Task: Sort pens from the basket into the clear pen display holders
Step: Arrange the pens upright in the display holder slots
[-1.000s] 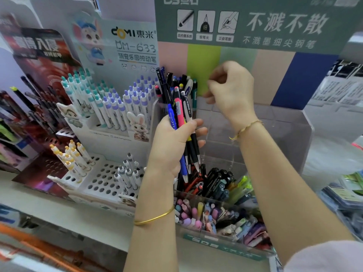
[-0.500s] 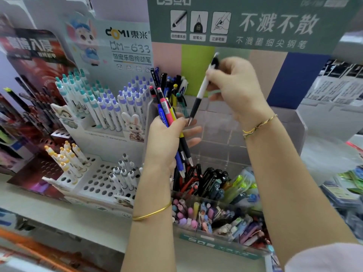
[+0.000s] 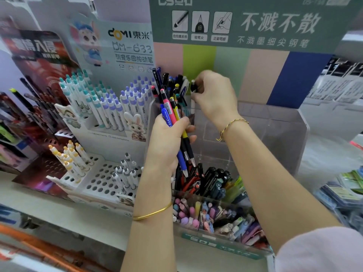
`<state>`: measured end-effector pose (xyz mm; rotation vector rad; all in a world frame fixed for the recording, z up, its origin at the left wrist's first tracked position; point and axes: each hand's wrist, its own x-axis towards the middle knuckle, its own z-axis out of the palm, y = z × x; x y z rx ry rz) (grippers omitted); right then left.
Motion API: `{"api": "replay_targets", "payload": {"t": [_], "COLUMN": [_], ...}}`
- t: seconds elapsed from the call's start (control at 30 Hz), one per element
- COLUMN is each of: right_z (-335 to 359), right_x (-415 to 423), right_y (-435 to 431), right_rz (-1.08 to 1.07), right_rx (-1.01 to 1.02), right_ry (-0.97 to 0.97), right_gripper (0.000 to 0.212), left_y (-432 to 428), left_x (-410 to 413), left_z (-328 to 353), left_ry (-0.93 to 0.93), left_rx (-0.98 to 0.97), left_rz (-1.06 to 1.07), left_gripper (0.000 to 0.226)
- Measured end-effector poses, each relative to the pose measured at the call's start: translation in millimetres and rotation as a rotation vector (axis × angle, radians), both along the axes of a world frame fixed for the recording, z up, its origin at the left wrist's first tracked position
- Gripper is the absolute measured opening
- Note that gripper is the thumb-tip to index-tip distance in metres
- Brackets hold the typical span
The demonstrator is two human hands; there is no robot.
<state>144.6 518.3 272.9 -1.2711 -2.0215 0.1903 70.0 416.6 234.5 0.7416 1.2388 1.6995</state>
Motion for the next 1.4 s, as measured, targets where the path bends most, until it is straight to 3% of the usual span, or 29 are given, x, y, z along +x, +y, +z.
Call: {"api": "replay_targets", "payload": {"t": [0.17,0.33,0.53,0.6,0.73,0.8,0.9,1.0,1.27,1.4], "right_z": [1.9,12.4,21.4,18.6,30.3,40.6,44.8,34.1,-0.9,0.5], "right_x": [11.0,25.0,30.2,30.6,34.3,34.6,26.6,17.1,6.9,11.1], "right_y": [-0.6,-19.2,-34.5,-25.4,-16.6,-19.6,-18.1,-11.6,0.9,-4.7], "right_rz": [0.099,0.127,0.392,0.332,0.129,0.078,0.022,0.038,0.189,0.205], "right_rx": [-0.126,-0.066,-0.509,-0.392,0.062,0.281,0.468,0.503,0.137,0.007], "right_ry": [0.125,0.377,0.304,0.315,0.613,0.654,0.612,0.506,0.167,0.188], "right_gripper": [0.027,0.014,0.012,0.014,0.012,0.008,0.01,0.01,0.017,0.033], "left_y": [-0.9,-0.8,0.8,1.7,2.9,1.4,-0.8,-2.0,-3.8,-6.5], "left_x": [0.3,5.2,10.5,10.7,4.0,0.1,-2.3,-2.0,-0.8,0.8], "left_z": [0.0,2.1,5.0,4.1,0.6,-0.7,-1.4,-1.4,3.4,4.8], "left_ry": [-0.024,-0.021,0.004,-0.012,-0.039,-0.048,-0.061,-0.067,-0.109,-0.075], "left_rx": [0.03,0.091,0.103,0.089,0.034,0.028,0.028,0.037,0.023,0.054], "left_rz": [-0.041,-0.057,-0.128,-0.124,-0.035,-0.024,-0.002,0.011,0.024,-0.02], "left_gripper": [0.006,0.008,0.014,0.015,0.013,0.011,0.01,0.011,0.013,0.011]}}
